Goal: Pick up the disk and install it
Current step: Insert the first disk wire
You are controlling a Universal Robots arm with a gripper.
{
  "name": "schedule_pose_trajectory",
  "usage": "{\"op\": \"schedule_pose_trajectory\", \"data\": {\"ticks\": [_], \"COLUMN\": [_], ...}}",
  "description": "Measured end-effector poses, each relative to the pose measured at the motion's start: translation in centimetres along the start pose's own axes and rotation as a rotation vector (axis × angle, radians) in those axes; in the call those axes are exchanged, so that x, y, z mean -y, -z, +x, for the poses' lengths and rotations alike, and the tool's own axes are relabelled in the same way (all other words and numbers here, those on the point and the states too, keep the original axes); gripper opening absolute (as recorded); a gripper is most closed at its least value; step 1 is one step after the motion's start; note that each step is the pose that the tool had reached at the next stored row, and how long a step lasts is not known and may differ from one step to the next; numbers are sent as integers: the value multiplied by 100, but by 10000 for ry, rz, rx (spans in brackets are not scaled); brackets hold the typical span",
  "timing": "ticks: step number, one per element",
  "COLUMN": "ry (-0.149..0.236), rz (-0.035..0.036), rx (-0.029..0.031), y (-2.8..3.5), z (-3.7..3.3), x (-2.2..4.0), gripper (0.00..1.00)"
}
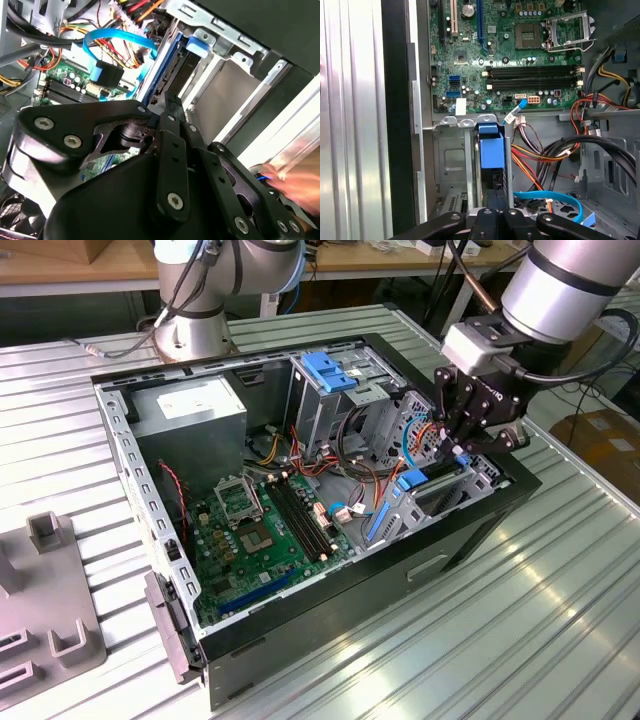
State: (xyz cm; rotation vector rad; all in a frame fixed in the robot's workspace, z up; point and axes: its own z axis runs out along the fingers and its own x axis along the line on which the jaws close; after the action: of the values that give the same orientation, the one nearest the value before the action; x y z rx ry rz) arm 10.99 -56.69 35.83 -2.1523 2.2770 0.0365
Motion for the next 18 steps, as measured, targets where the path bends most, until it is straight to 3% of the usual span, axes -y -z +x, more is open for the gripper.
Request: {"op": "schedule_pose_trajectory", "data": {"ticks": [1, 4, 6, 10, 14, 18], "ry": [29, 705, 921, 1055, 1089, 1284], "rz": [-1, -16, -21, -68, -86, -126], "rx": [0, -8, -10, -12, -30, -33], "y": [0, 2, 2, 7, 9, 58], "z": [-1, -1, -2, -10, -31, -35], "x": [6, 20, 44, 176, 367, 395], "gripper": [10, 10, 10, 10, 10, 10]}}
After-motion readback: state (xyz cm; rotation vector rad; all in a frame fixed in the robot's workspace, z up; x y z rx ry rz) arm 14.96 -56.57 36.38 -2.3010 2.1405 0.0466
